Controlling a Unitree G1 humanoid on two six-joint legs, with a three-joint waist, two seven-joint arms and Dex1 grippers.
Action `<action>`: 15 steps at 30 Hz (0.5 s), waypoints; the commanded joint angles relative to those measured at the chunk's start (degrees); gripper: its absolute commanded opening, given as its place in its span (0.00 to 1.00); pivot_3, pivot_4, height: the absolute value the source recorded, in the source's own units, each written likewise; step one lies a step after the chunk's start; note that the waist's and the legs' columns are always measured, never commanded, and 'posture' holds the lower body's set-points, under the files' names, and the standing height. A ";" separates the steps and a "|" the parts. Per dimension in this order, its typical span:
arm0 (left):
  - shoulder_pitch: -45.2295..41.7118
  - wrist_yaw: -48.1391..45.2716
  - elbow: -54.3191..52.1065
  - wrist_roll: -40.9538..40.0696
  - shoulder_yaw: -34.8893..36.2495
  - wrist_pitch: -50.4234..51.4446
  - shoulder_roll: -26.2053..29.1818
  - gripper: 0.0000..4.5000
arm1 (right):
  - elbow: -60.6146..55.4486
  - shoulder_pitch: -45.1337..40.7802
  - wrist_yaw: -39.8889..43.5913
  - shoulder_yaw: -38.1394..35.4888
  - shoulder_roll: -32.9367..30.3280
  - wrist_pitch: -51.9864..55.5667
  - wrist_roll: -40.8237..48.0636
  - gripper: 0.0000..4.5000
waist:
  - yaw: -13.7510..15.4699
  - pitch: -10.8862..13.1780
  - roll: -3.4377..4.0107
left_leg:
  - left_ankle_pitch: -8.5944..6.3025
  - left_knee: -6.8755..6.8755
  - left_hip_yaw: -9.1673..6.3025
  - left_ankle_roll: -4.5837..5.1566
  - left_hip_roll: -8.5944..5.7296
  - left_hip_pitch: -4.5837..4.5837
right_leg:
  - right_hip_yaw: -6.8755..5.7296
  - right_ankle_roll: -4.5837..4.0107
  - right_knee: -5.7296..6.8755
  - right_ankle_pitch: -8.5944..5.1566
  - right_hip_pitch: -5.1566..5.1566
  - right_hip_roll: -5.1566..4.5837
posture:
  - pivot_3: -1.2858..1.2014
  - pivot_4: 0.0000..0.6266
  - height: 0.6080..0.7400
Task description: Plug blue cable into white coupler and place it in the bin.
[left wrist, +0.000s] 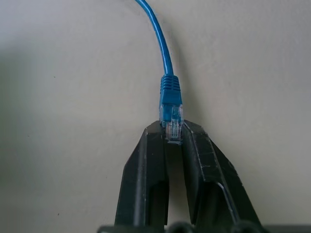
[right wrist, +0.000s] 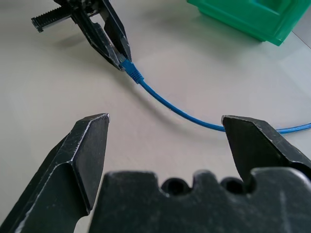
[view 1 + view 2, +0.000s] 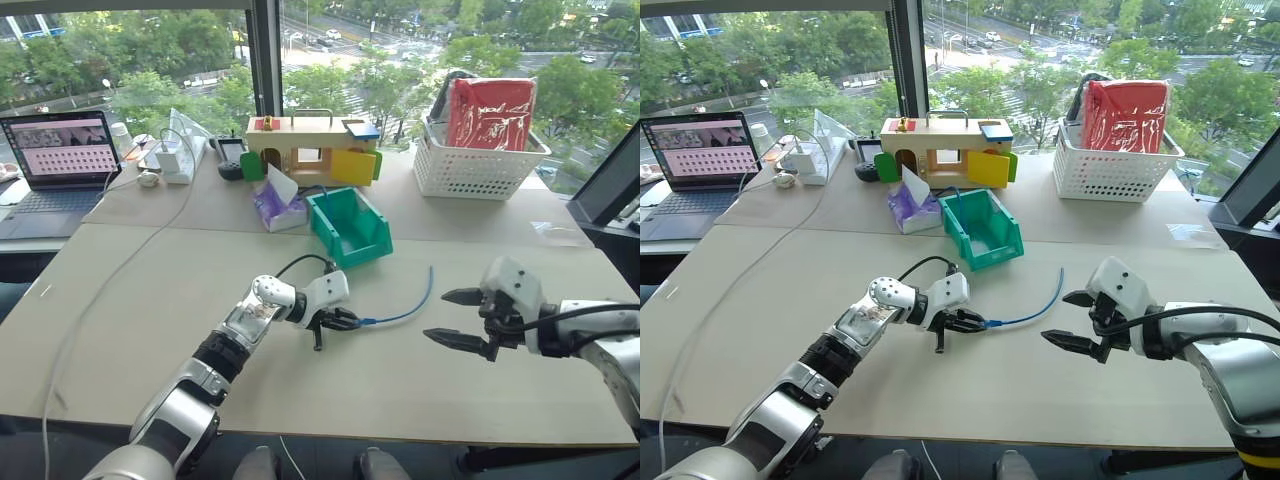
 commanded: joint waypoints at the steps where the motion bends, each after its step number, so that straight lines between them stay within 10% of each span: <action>1: 0.51 1.78 -1.29 -2.44 2.96 1.60 -2.76 0.00 | -5.87 3.98 -6.30 -8.82 7.40 10.18 11.86 0.96 | 0.08 -0.01 -0.02 | 0.00 -0.01 -0.01 0.00 -0.01 -0.04 | 0.00 -0.01 -0.05 0.01 0.00 -0.01 | 0.52 0.24 0.84; 6: 4.15 3.20 -13.42 -10.42 7.36 11.54 -7.19 0.00 | -10.36 9.74 -31.40 -18.44 29.53 16.31 39.43 0.96 | -0.13 -0.01 0.12 | 0.00 -0.01 -0.30 0.00 -0.03 -0.33 | -0.08 -0.01 -0.04 0.01 -0.15 0.04 | 0.52 0.24 0.84; 15: 7.97 4.97 -23.00 -12.65 6.19 19.33 -5.52 0.00 | -11.26 17.26 -65.06 -13.60 45.40 6.23 54.71 0.96 | -1.75 -0.12 0.31 | 0.07 -0.02 -0.62 0.10 -0.12 -0.29 | -0.07 -0.01 0.04 -0.05 -0.13 0.15 | 0.52 0.24 0.84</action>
